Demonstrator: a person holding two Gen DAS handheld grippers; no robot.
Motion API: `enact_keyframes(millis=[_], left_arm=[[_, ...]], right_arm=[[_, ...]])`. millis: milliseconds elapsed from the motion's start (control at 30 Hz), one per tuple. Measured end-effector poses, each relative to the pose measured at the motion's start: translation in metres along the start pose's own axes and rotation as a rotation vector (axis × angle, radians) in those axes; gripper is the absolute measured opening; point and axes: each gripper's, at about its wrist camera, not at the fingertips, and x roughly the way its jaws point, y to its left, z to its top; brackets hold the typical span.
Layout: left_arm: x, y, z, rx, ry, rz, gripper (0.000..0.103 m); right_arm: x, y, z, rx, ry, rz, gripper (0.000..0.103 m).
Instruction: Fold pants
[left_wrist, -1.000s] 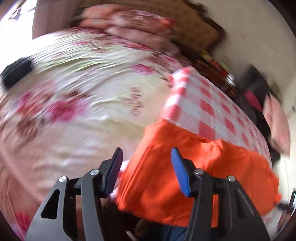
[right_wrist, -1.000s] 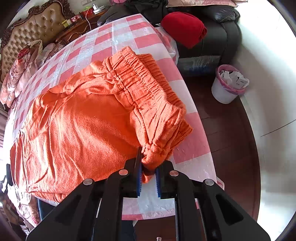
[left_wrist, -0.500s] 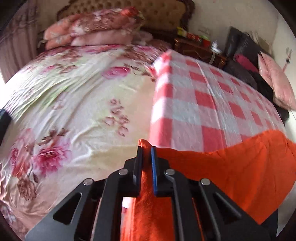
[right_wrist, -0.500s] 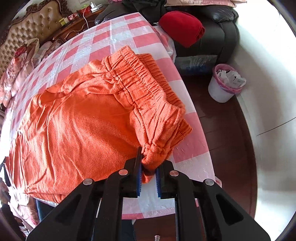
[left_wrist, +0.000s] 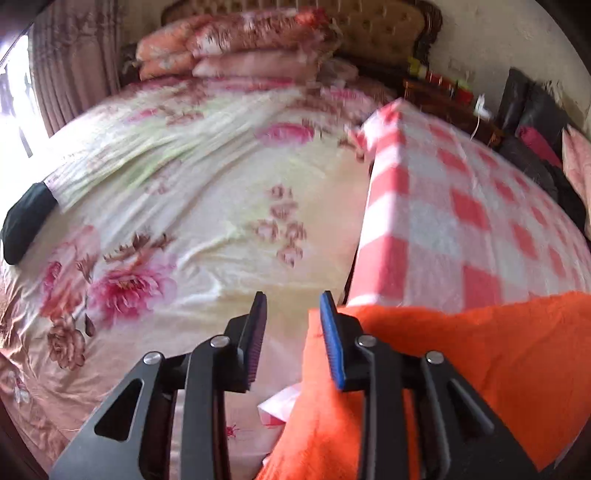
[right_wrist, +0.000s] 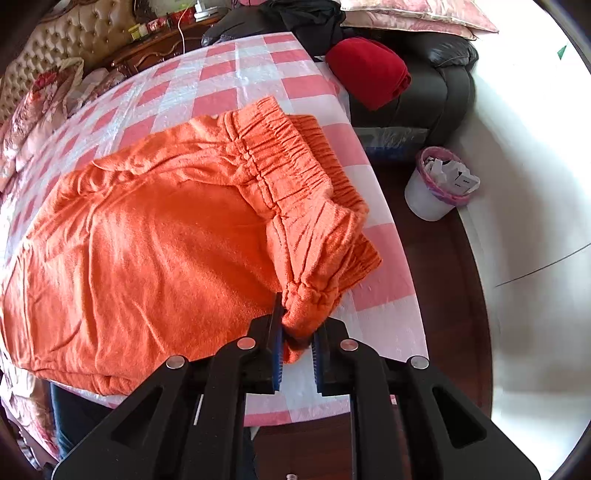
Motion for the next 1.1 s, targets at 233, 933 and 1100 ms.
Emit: enact_keyframes(millis=[233, 933, 1100], left_arm=[[-0.082, -0.119, -0.026, 0.194, -0.091, -0.311, 0.048], [-0.121, -0.423, -0.164, 0.665, 0.099, -0.727, 0.053], [-0.112, -0.416, -0.173, 0.66, 0.142, -0.646, 0.053]], right_arm=[[-0.002, -0.008, -0.002, 0.009, -0.028, 0.002, 0.031], [-0.05, -0.037, 0.039, 0.071, -0.236, 0.018, 0.062], [-0.017, 0.014, 0.094, -0.114, -0.276, 0.028, 0.065]])
